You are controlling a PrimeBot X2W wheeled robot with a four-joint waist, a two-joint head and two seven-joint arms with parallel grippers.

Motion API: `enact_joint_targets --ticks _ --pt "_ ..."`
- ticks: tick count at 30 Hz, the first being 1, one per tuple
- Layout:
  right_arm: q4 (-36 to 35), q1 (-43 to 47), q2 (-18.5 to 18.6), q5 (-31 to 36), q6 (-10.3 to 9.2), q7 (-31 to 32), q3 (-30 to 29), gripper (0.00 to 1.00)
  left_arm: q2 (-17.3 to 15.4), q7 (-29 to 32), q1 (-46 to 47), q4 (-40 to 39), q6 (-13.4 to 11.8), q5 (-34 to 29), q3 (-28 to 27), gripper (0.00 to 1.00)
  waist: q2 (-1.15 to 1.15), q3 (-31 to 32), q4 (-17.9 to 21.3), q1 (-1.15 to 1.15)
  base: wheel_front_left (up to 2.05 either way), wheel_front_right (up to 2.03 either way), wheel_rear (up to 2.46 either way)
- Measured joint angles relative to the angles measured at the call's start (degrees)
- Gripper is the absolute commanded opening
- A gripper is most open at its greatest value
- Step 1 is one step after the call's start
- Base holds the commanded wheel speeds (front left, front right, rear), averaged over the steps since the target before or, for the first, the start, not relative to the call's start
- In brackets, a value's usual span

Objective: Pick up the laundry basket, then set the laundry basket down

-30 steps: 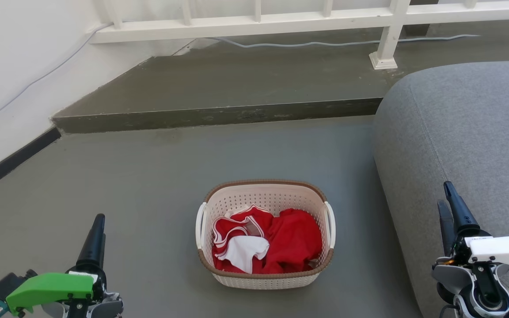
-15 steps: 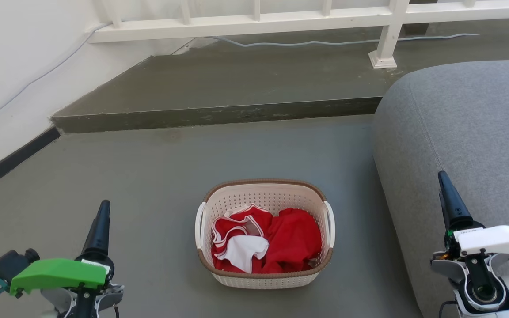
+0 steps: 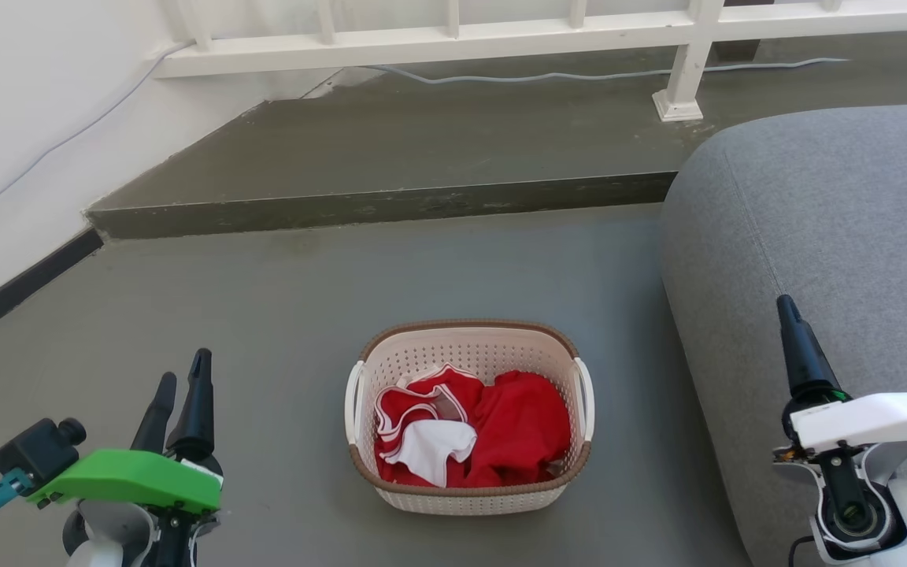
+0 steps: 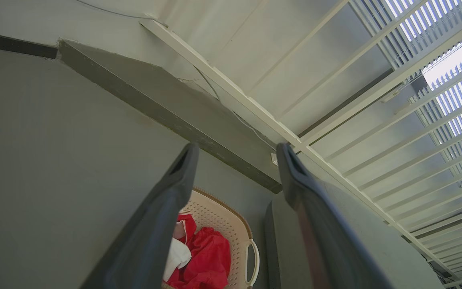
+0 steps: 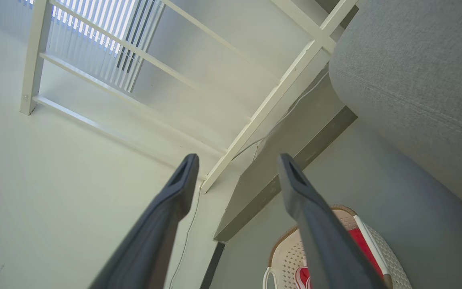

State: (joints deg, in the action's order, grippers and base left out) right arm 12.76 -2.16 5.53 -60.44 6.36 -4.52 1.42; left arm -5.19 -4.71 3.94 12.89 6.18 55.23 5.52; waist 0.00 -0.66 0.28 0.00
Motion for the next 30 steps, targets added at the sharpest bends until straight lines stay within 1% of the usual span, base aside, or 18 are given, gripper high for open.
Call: enact_joint_targets --ticks 2,10,12,30 --pt "-0.15 -0.17 0.02 2.31 -0.43 -0.25 0.73 1.0 0.02 -0.4 0.24 -0.14 -0.15 -1.98 0.21 1.0 0.0 -0.04 0.04 0.0 0.0 0.0 0.0" --pt "-1.07 -1.05 0.05 9.82 -0.52 -2.03 1.87 1.0 0.53 -2.04 1.11 -0.7 -0.66 -8.86 1.13 1.0 0.0 -0.2 0.17 0.0 0.0 0.0 0.0" --pt "-1.19 -1.05 -0.01 11.56 -0.99 -2.26 2.11 1.0 0.73 -2.26 1.16 -0.78 -0.66 -10.57 1.36 1.0 0.0 -0.23 0.17 0.0 0.0 0.0 0.0" --pt "-1.81 -1.27 -0.37 25.43 -1.0 -5.95 3.33 1.0 1.35 -6.03 2.02 -2.26 -0.66 -24.6 1.98 1.0 0.0 -0.2 -0.05 0.0 0.0 0.0 0.0"
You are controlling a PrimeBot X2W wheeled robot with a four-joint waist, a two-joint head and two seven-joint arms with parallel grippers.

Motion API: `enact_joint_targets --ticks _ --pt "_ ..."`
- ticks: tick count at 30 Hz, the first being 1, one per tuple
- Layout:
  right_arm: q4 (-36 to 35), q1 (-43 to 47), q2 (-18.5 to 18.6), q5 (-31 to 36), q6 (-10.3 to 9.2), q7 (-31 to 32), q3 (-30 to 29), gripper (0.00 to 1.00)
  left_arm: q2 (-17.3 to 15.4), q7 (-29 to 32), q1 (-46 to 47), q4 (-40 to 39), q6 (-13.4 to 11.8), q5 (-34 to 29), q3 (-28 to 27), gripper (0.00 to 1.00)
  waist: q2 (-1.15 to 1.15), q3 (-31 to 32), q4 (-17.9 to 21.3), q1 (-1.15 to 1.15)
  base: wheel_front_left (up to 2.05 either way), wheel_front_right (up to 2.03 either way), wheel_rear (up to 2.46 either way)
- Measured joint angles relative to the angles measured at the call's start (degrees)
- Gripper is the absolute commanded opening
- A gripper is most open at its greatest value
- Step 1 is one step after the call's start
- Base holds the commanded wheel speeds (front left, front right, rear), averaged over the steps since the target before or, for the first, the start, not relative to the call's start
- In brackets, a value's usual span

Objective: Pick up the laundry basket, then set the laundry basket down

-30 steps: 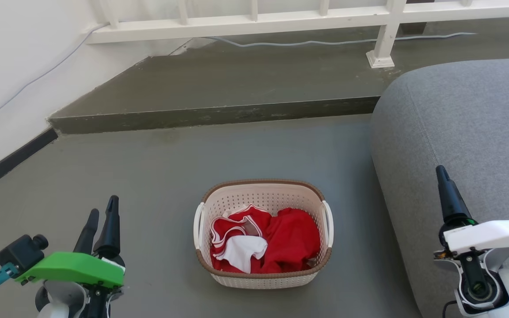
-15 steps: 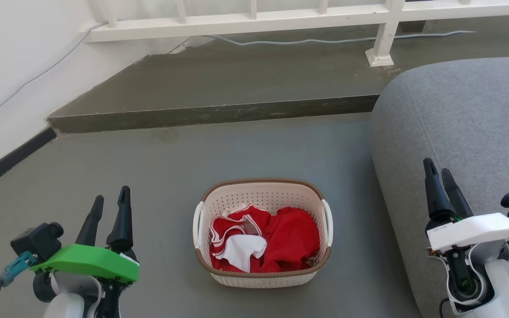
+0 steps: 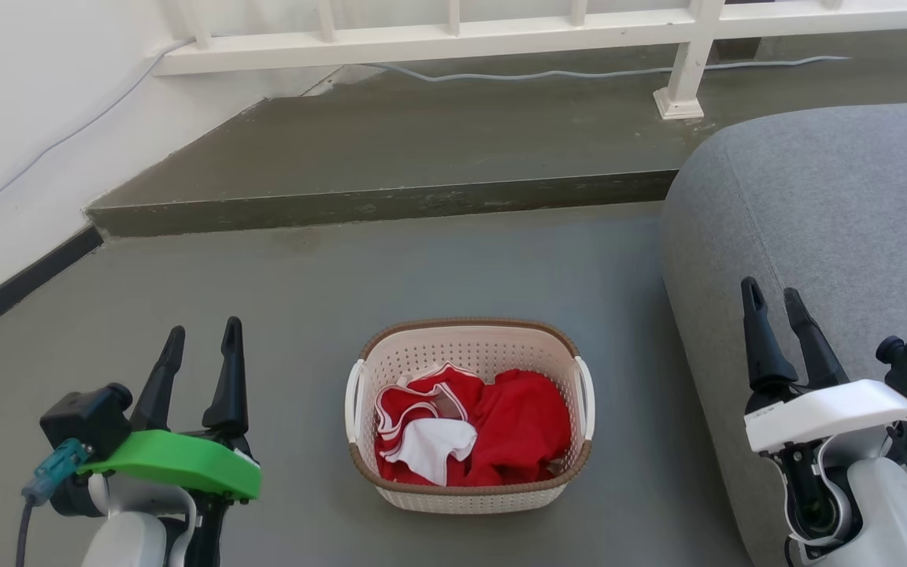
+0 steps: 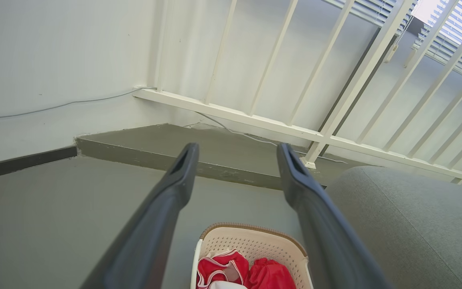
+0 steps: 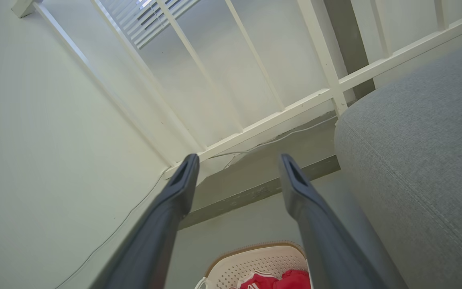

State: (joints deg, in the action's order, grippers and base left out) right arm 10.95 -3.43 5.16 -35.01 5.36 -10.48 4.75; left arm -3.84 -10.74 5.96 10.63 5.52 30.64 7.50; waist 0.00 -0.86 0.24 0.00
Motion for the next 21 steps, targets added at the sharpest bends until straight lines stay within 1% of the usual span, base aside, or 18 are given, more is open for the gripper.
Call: enact_joint_targets --ticks 6,8,19,21 --pt "-0.43 -0.47 -0.15 4.48 0.01 -1.2 0.4 1.0 0.57 -1.19 0.15 -0.33 0.01 -4.8 0.21 1.0 0.0 -0.07 0.09 0.0 0.0 0.0 0.0" --pt "-0.46 -0.63 -0.15 5.16 0.01 -1.51 0.46 1.0 0.64 -1.37 0.24 -0.38 0.01 -5.53 0.25 1.0 0.0 -0.1 0.11 0.0 0.0 0.0 0.0" --pt "-1.37 -0.9 -0.16 14.12 0.07 -3.72 0.99 1.0 0.76 -3.58 1.27 -1.31 0.08 -14.95 0.44 1.0 0.0 -0.34 0.43 0.0 0.0 0.0 0.0" --pt "-1.41 -0.92 -0.19 14.85 0.1 -3.87 0.99 1.0 0.79 -3.69 1.36 -1.45 0.09 -15.45 0.46 1.0 0.0 -0.36 0.46 0.0 0.0 0.0 0.0"
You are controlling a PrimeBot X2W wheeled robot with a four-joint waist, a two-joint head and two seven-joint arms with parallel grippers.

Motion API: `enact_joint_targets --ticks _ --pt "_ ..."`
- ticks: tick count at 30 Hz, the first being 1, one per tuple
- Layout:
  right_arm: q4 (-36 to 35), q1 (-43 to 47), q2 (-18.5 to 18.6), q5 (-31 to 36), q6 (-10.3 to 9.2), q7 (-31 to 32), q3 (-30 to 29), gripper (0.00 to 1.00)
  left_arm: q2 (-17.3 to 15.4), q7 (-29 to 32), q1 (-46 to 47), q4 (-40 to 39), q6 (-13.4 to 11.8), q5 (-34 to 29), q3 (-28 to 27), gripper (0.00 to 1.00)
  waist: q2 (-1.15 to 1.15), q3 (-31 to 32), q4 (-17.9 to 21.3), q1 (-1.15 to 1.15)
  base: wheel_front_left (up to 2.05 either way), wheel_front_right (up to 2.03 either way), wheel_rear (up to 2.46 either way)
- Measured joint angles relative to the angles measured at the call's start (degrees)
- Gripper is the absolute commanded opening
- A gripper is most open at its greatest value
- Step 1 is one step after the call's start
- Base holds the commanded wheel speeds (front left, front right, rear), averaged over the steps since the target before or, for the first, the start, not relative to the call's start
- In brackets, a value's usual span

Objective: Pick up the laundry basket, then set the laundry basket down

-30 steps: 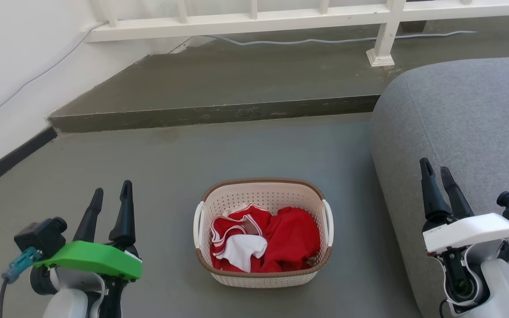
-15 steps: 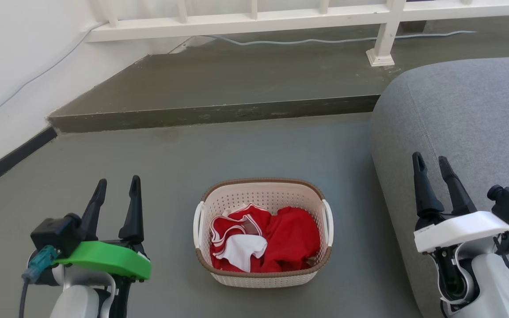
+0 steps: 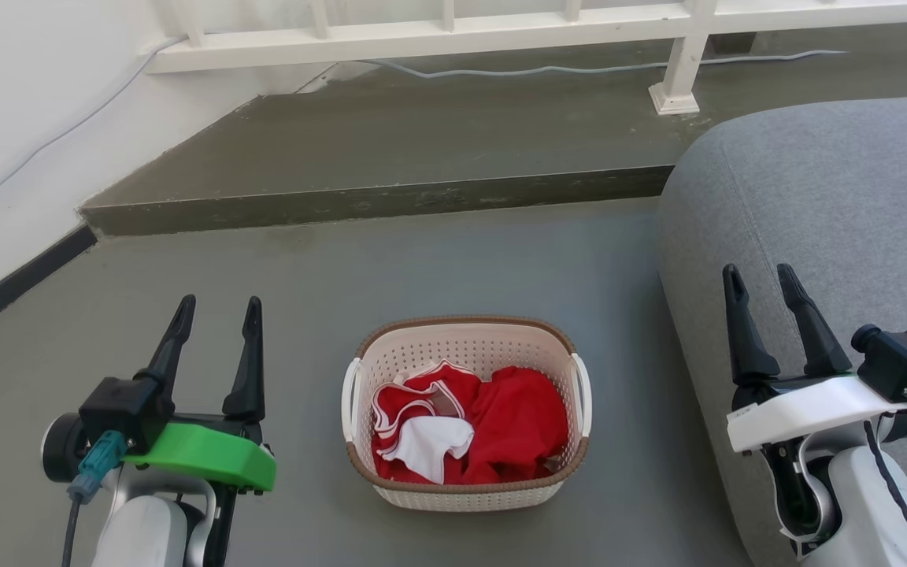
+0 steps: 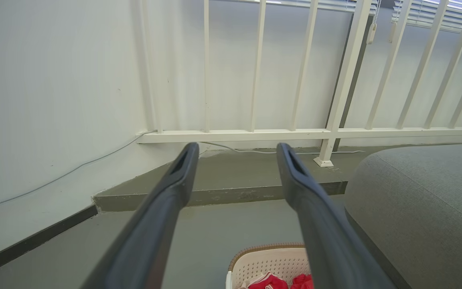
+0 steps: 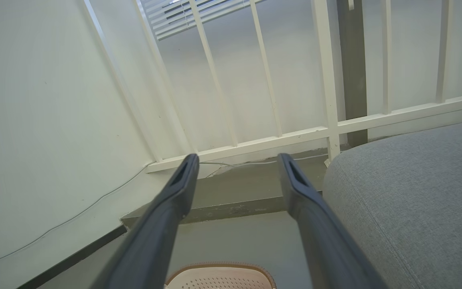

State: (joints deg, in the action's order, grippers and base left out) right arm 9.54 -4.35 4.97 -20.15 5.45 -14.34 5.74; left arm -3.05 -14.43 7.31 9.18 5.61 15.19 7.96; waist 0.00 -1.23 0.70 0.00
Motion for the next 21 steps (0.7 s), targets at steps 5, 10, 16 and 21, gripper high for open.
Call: enact_joint_targets --ticks 5,10,16,21 --pt "0.01 -0.01 -0.41 0.07 0.07 0.0 -0.13 1.0 0.12 0.0 0.01 -0.05 0.15 -0.01 -0.07 1.0 0.0 -0.07 0.01 0.0 0.0 0.0 0.0" --pt "0.09 -0.01 -0.78 0.12 0.08 -0.01 -0.74 1.0 0.19 0.0 0.01 -0.01 0.51 -0.01 -0.25 1.0 0.0 -0.16 -0.03 0.0 0.0 0.0 0.0" --pt "0.14 -0.01 -1.04 0.51 0.16 -0.01 -1.3 1.0 0.25 0.0 0.01 0.08 0.52 -0.01 -0.45 1.0 0.0 -0.28 -0.06 0.0 0.0 0.0 0.0" --pt "0.19 -0.01 -1.19 0.69 0.49 -0.01 -1.76 1.0 0.3 0.0 0.01 0.0 0.68 -0.01 -0.56 1.0 0.0 -1.11 0.02 0.0 0.0 0.0 0.0"
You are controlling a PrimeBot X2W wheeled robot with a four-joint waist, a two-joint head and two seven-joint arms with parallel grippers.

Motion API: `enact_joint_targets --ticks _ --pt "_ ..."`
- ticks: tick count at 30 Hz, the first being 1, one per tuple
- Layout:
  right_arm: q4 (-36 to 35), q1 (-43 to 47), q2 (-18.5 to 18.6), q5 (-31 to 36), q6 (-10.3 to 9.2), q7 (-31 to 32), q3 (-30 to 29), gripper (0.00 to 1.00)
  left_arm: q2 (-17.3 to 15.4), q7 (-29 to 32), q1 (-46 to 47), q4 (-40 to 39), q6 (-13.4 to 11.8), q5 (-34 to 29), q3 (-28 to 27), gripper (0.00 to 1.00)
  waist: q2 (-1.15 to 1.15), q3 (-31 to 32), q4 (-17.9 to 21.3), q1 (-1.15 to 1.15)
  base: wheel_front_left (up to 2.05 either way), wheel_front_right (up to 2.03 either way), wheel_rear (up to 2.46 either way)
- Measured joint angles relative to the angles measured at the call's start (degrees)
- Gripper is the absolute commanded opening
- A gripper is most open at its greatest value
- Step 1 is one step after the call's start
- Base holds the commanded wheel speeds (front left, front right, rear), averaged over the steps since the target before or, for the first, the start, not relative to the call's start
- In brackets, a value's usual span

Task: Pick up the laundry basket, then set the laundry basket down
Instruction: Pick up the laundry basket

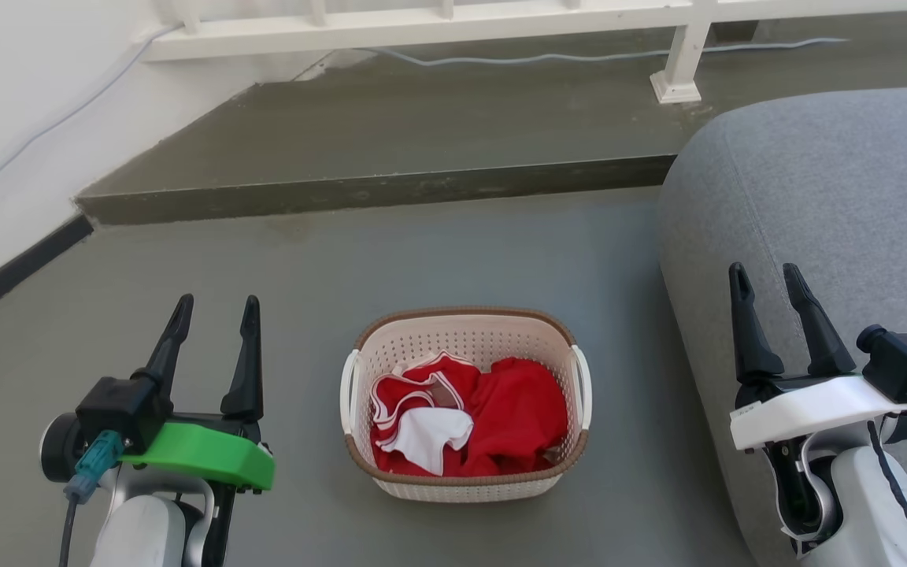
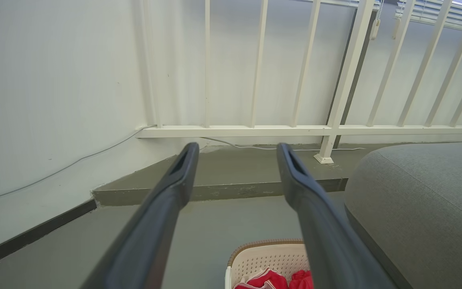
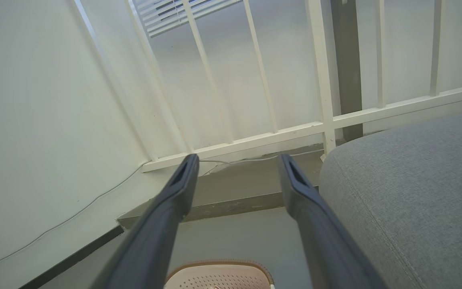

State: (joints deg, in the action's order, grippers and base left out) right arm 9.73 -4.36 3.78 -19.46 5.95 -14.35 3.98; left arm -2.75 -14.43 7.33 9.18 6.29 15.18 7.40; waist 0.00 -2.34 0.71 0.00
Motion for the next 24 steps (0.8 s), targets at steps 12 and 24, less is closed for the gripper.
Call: enact_joint_targets --ticks 12,24 --pt "-0.1 -1.37 -0.2 1.45 0.01 0.0 -0.47 1.0 0.07 0.0 2.05 -0.51 0.53 -0.25 -0.07 1.0 0.0 -4.99 0.47 0.0 0.0 0.0 0.0" --pt "1.96 -5.21 -0.27 1.88 -0.02 -0.08 -2.01 1.0 0.14 0.0 6.66 0.86 0.75 -0.31 -0.05 1.0 0.0 -12.54 1.02 0.0 0.0 0.0 0.0"
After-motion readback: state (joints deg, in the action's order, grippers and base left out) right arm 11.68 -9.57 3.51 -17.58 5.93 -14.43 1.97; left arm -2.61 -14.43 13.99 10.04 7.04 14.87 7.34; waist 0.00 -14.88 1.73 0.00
